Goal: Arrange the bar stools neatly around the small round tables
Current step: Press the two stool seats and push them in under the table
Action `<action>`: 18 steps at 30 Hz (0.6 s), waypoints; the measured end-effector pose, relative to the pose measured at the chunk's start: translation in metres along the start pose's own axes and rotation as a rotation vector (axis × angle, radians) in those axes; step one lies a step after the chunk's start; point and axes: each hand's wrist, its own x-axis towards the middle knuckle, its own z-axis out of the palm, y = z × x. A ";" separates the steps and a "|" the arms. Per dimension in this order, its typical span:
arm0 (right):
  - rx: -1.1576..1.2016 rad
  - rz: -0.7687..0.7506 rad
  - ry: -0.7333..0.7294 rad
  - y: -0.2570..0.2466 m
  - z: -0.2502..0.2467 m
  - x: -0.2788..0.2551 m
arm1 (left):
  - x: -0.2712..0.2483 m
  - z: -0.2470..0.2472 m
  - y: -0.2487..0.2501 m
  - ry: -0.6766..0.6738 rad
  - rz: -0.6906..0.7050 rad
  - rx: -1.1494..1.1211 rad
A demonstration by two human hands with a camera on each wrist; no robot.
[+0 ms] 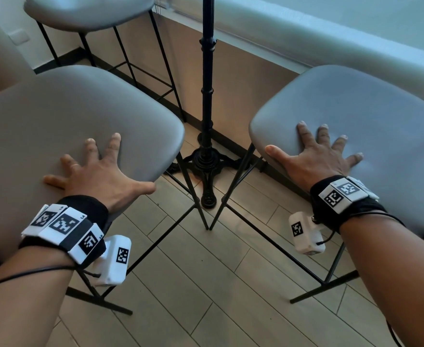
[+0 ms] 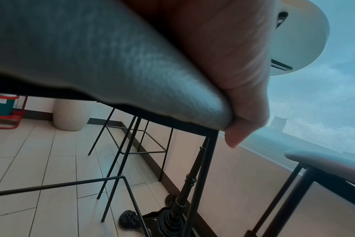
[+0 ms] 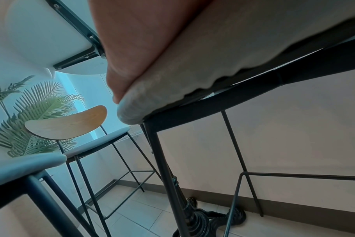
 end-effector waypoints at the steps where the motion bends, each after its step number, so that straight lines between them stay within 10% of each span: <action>1: -0.004 0.003 0.001 -0.001 0.000 0.000 | 0.000 0.000 0.001 -0.002 0.000 -0.001; 18: -0.013 -0.022 -0.051 0.005 -0.001 0.000 | -0.004 -0.001 0.004 -0.067 0.015 -0.010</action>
